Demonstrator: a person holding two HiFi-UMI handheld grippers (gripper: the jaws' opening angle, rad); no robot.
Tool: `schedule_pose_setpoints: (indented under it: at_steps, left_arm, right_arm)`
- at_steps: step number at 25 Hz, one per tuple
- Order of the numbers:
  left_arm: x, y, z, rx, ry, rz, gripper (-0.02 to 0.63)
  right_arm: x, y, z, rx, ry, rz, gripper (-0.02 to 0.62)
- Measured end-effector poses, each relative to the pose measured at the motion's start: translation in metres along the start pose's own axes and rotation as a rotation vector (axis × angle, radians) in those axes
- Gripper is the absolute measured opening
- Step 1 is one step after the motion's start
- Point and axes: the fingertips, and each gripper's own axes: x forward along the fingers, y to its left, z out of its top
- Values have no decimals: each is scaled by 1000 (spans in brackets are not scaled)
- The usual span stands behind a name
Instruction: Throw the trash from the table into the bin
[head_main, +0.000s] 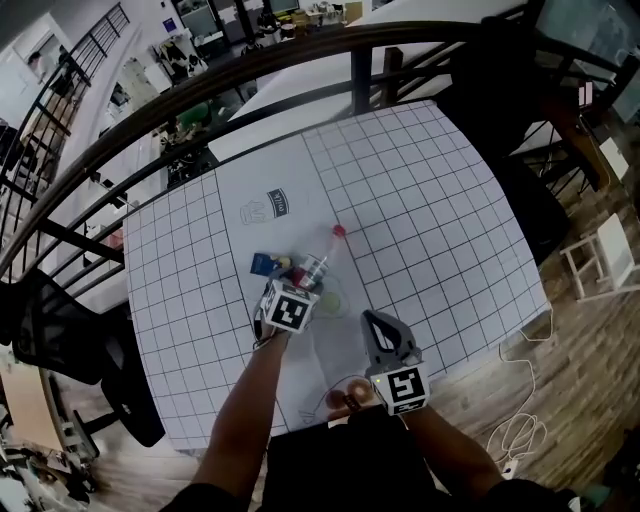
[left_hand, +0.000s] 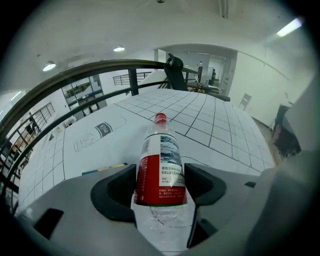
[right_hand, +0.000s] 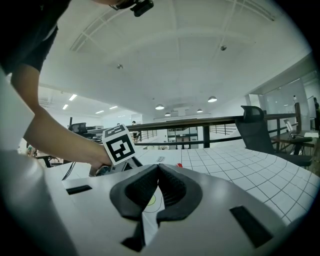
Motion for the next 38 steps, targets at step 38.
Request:
schedule_pose_setpoints:
  at_steps: [38]
  left_arm:
    - [-204,-15,67,-190,-672,241,304]
  right_arm:
    - [-20,24,27,-34,-72,88,23]
